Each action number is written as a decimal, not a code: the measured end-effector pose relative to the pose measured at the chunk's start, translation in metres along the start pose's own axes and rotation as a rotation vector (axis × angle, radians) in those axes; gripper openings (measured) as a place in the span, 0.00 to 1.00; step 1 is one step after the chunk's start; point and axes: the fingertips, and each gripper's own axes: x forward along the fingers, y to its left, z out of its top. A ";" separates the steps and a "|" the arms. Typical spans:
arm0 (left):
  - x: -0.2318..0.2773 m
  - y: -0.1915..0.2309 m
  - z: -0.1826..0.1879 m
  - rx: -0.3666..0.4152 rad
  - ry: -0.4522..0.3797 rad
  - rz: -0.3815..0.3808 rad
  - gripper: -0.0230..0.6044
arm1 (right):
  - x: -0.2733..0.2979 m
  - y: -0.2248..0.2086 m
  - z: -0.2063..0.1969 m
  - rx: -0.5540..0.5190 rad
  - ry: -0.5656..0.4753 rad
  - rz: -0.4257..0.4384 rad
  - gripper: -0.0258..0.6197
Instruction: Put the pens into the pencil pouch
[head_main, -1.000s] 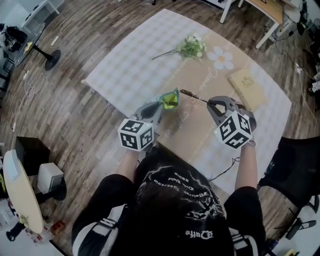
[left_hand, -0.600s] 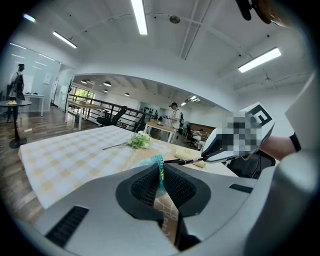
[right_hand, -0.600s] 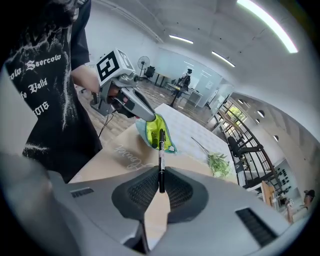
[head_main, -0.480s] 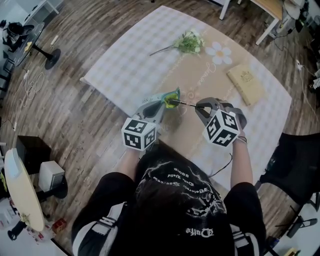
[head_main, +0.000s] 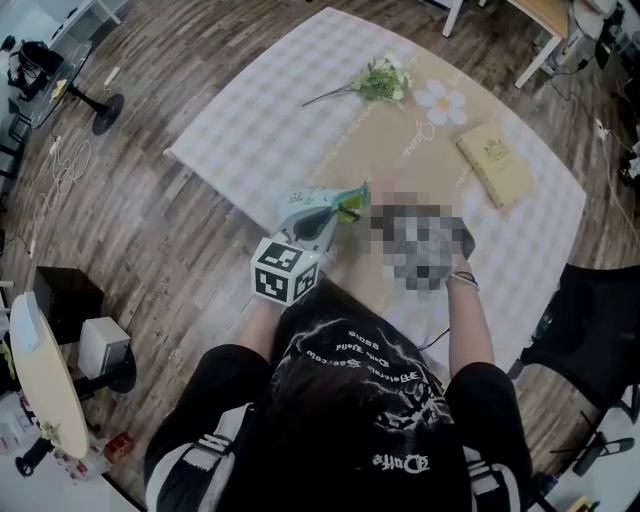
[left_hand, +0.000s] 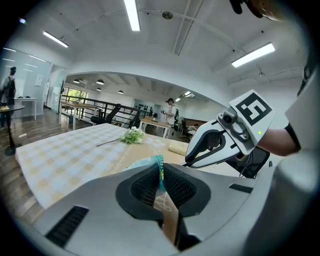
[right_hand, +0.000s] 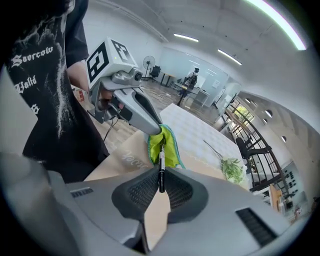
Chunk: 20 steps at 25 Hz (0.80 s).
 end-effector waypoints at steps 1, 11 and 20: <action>0.001 -0.002 -0.001 0.011 0.005 -0.007 0.10 | 0.001 0.001 0.003 0.005 -0.008 0.001 0.11; 0.002 -0.017 -0.006 0.031 0.019 -0.097 0.10 | 0.016 0.011 0.016 0.035 -0.018 0.000 0.11; -0.006 -0.035 -0.002 0.025 0.034 -0.277 0.10 | 0.022 0.017 0.022 0.021 -0.054 0.036 0.11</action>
